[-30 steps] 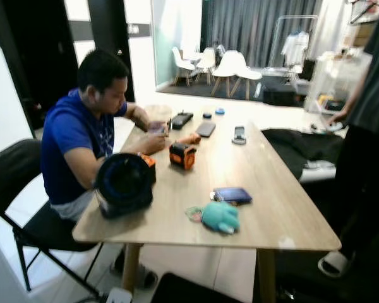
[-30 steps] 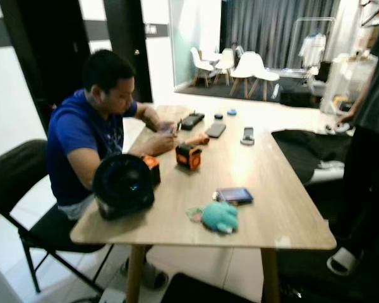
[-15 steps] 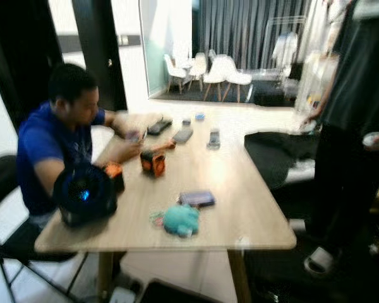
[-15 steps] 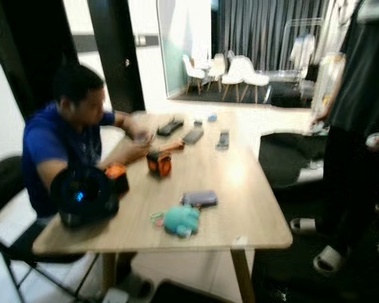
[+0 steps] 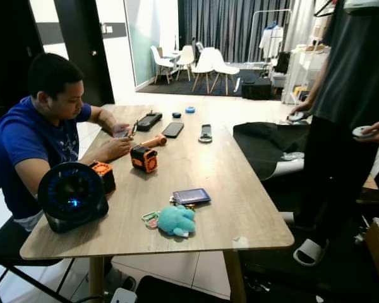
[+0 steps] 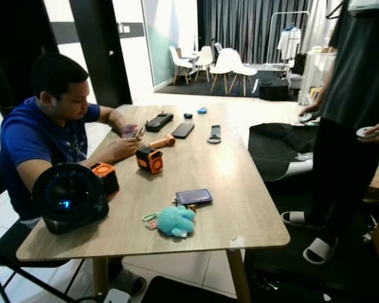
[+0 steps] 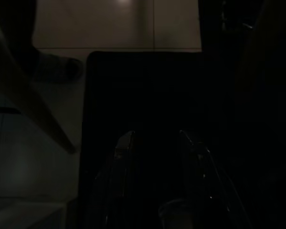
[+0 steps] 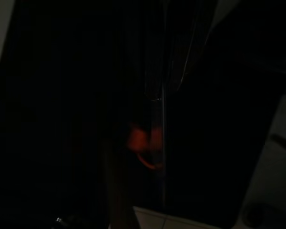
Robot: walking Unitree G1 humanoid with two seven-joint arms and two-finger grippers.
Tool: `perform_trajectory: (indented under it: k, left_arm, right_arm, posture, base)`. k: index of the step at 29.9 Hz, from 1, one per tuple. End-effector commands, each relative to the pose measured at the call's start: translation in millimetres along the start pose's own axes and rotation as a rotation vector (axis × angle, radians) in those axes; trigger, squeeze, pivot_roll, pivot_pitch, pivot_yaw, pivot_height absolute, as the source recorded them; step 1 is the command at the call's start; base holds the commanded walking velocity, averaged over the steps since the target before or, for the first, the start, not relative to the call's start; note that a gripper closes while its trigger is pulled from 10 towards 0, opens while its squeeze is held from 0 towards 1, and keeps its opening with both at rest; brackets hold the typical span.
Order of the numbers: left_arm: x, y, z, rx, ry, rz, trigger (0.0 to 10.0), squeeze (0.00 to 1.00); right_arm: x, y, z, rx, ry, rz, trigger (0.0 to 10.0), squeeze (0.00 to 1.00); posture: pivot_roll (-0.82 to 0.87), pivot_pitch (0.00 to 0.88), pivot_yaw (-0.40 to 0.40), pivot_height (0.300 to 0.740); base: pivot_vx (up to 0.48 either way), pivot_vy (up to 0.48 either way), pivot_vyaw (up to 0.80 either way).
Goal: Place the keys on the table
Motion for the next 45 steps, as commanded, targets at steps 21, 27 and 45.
perform_trajectory:
  k: [21, 27, 45]
  left_arm:
    - [2, 6.5, 1.0, -0.053, -0.093, 0.057, 10.0, 0.0]
    - [3, 6.6, -0.5, -0.052, -0.095, 0.063, 10.0, 0.0]
    - [6, 5.8, 1.1, -0.106, -0.12, 0.07, 10.0, 0.0]
  right_arm:
    - [22, 53.4, 130.0, -0.606, -0.13, 0.275, 10.0, 0.0]
    - [65, 60.3, 149.3, -0.662, -0.163, 0.459, 10.0, 0.0]
    - [207, 67.5, 147.0, -0.542, -0.263, 0.903, 10.0, 0.0]
  posture:
    - [0.05, 0.011, 0.046, 0.74]
    - [0.05, 0.008, 0.049, 0.74]
    - [0.05, 0.016, 0.05, 0.74]
  base:
    - [0.0, 0.0, 0.0]
    - [0.0, 0.0, 0.0]
    - [0.0, 0.0, 0.0]
Point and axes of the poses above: a point about 5 cm out from each wrist's last joint towards the gripper, its own y axis pointing back from the gripper into the wrist, its own x axis along the axis of the wrist's last joint, z = x × y, the point moved 2 cm from there along -y, pointing out of the wrist towards the gripper, and after that the axes turned 8 degrees about -y, right-handed, at the moved point
